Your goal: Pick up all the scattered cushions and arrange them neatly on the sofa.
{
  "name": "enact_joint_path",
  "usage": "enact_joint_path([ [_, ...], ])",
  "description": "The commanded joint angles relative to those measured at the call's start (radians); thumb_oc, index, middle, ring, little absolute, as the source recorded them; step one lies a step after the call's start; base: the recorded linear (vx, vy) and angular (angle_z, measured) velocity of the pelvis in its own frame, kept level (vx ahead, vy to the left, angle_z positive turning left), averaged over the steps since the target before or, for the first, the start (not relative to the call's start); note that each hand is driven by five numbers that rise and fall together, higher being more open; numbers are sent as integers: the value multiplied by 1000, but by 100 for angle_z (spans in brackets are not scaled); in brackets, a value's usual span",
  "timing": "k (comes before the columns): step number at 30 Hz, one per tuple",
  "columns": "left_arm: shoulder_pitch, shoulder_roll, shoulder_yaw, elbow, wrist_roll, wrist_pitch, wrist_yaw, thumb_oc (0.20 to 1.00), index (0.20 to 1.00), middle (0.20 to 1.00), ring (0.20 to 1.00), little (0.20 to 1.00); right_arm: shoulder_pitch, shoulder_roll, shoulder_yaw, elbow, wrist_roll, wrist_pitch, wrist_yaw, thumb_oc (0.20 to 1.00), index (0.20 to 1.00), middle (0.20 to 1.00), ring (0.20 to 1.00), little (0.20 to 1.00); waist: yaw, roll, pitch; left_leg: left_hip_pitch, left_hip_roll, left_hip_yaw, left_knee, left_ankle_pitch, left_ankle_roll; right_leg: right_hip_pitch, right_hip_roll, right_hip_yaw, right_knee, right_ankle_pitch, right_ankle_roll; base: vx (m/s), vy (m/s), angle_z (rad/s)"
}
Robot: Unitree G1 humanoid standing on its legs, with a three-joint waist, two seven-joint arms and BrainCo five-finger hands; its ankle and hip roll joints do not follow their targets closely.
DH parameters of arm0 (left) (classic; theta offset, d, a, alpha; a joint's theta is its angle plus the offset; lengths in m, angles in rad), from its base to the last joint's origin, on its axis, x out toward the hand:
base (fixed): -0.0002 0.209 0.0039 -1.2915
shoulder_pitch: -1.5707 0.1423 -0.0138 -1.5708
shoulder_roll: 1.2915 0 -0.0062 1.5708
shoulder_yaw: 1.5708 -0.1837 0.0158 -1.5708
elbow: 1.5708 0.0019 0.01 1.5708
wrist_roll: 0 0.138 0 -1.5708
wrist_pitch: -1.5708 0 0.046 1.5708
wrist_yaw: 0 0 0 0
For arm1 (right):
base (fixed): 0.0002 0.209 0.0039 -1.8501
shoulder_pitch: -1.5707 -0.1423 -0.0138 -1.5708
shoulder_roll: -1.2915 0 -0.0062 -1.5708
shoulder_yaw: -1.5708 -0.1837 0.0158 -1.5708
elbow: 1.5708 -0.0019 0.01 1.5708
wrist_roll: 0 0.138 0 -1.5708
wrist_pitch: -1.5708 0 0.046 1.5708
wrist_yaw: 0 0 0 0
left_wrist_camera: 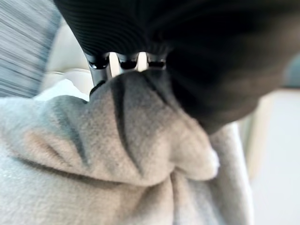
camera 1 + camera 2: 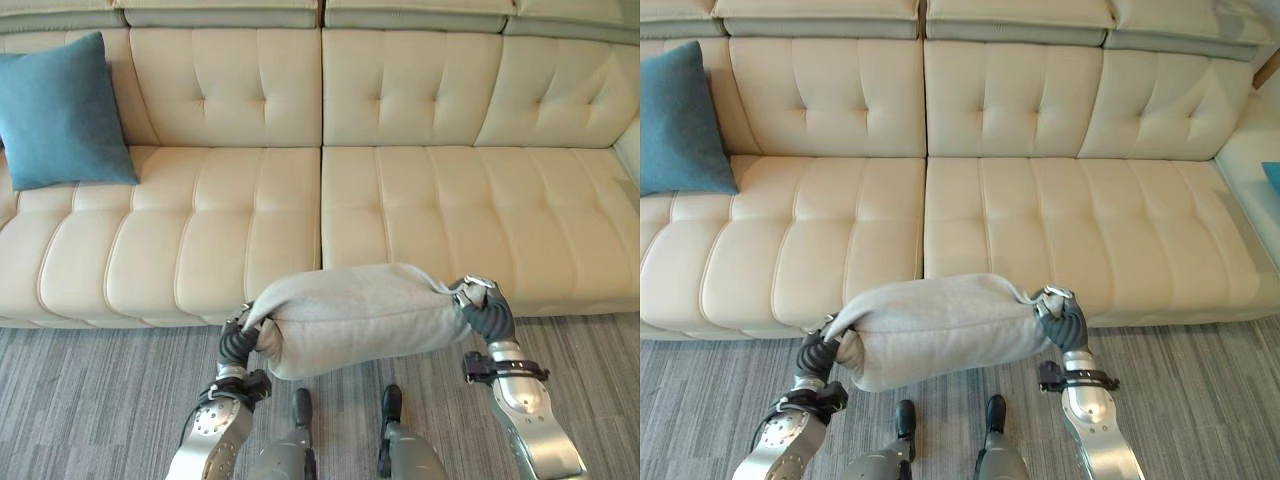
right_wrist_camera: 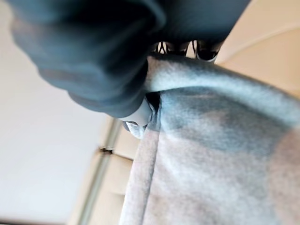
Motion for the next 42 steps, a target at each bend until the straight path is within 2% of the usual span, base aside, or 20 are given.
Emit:
enact_joint_path([
  [1,-74,47,67,-124,67,-80,8,200,200,200,200,200,-107,-19,-39,-46,20,-118,-39,200,200,200,200,200,2,-14,13,53,-16,-61,9,-122,2,-25,65,61,174,-159,19,77,-63,-14],
  [4,-94,48,65,-130,75,-77,12,200,200,200,200,200,-131,-26,-28,-27,28,-120,-53,200,200,200,200,200,12,-17,16,66,-8,-37,-4,-135,-7,-60,92,15,78,-162,24,128,-52,5],
  [5,-119,39,68,-120,79,-84,19,200,200,200,200,200,-144,-36,-28,-14,28,-118,-62,200,200,200,200,200,13,-22,26,79,-6,-26,-16,-137,-14,-90,140,-2,-30,-118,32,310,-162,-20],
  [8,-133,25,76,-107,94,-82,24,200,200,200,200,200,-149,-37,-30,11,20,-112,-78,200,200,200,200,200,13,-34,16,141,-2,-18,-38,-167,-34,-72,176,-63,-245,-59,58,388,-186,-19],
  [12,-131,16,62,-90,90,-91,9,200,200,200,200,200,-101,-40,-53,13,12,-109,-75,200,200,200,200,200,-6,-28,-16,206,12,-44,-28,-210,-51,-25,192,-30,-246,-73,25,481,-204,21],
  [13,-121,3,63,-88,78,-96,4,200,200,200,200,200,-78,-52,-67,28,7,-111,-72,200,200,200,200,200,-22,-12,-39,222,38,-53,7,-228,-70,-2,208,-41,-218,-108,0,516,-275,45],
  [17,-99,-4,81,-86,60,-103,-8,200,200,200,200,200,-53,-68,-79,38,24,-118,-52,200,200,200,200,200,-36,5,-56,186,68,-56,161,-164,-111,55,234,-50,-218,-159,-40,456,-281,31],
  [18,-89,-2,92,-87,57,-107,-14,200,200,200,200,200,-47,-83,-76,42,32,-117,-43,200,200,200,200,200,-31,10,-46,124,76,-48,320,-94,-134,100,241,-52,-232,-189,-67,200,-162,-7],
  [20,-89,-2,93,-87,57,-107,-14,200,200,200,200,200,-47,-83,-76,42,32,-118,-42,200,200,200,200,200,-32,11,-47,119,78,-50,326,-97,-134,99,242,-53,-233,-189,-67,205,-169,-13],
  [21,-81,-1,105,-90,48,-111,-20,200,200,200,200,200,-44,-101,-73,44,33,-117,-32,200,200,200,200,200,-21,11,-30,50,79,-54,485,-51,-146,143,250,-52,-241,-216,-92,324,-255,-17],
  [22,-77,-6,111,-91,45,-112,-16,200,200,200,200,200,-42,-97,-72,45,40,-118,-29,200,200,200,200,200,-16,7,-28,25,80,-51,528,-30,-144,158,252,-47,-243,-227,-101,384,-292,-20],
  [23,-78,-6,115,-88,45,-112,-16,200,200,200,200,200,-42,-103,-74,53,40,-115,-29,200,200,200,200,200,-11,6,-20,-6,74,-55,552,-47,-141,173,252,-41,-246,-235,-106,324,-206,-14],
  [26,-65,-12,117,-92,53,-99,-20,200,200,200,200,200,-46,-98,-72,56,44,-109,-26,200,200,200,200,200,-4,-10,-12,-114,44,-56,459,-133,-105,236,232,-33,-265,-247,-99,267,-133,-21],
  [28,-55,-11,118,-95,61,-95,-24,200,200,200,200,200,-46,-98,-67,53,43,-108,-24,200,200,200,200,200,-2,-14,-14,-123,30,-65,409,-143,-98,248,228,-28,-270,-249,-96,153,-8,-3],
  [30,-42,-14,120,-108,73,-93,-28,200,200,200,200,200,-51,-101,-58,50,31,-105,-17,200,200,200,200,200,4,-11,-23,-115,22,-96,236,-101,-102,275,226,-23,-276,-256,-90,273,6,-12],
  [32,-45,-14,112,-118,96,-82,-31,200,200,200,200,200,-72,-100,-42,42,21,-104,-15,200,200,200,200,200,5,11,-47,-109,35,-134,11,37,-131,310,240,-28,-273,-273,-94,372,36,-12],
  [33,-53,-14,110,-118,103,-79,-29,200,200,200,200,200,-84,-97,-36,39,20,-106,-18,200,200,200,200,200,4,16,-50,-104,37,-138,-46,55,-139,324,242,-29,-272,-280,-93,369,63,-5],
  [38,-76,-7,107,-128,114,-77,-23,200,200,200,200,200,-130,-77,-8,19,21,-108,-23,200,200,200,200,200,-3,29,-69,-112,46,-86,-69,68,-162,394,245,-21,-276,-298,-84,307,111,-1],
  [39,-69,-12,102,-165,96,-83,-22,200,200,200,200,200,-122,-54,2,-13,4,-108,-12,200,200,200,200,200,-9,32,-102,-65,48,-60,-69,79,-143,456,224,-23,-269,-326,-67,705,322,-1],
  [42,-61,-5,94,-175,84,-83,-30,200,200,200,200,200,-115,-43,16,-15,3,-99,1,200,200,200,200,200,-8,21,-123,-26,30,-54,-69,62,-121,462,198,-15,-224,-326,-52,419,210,13],
])
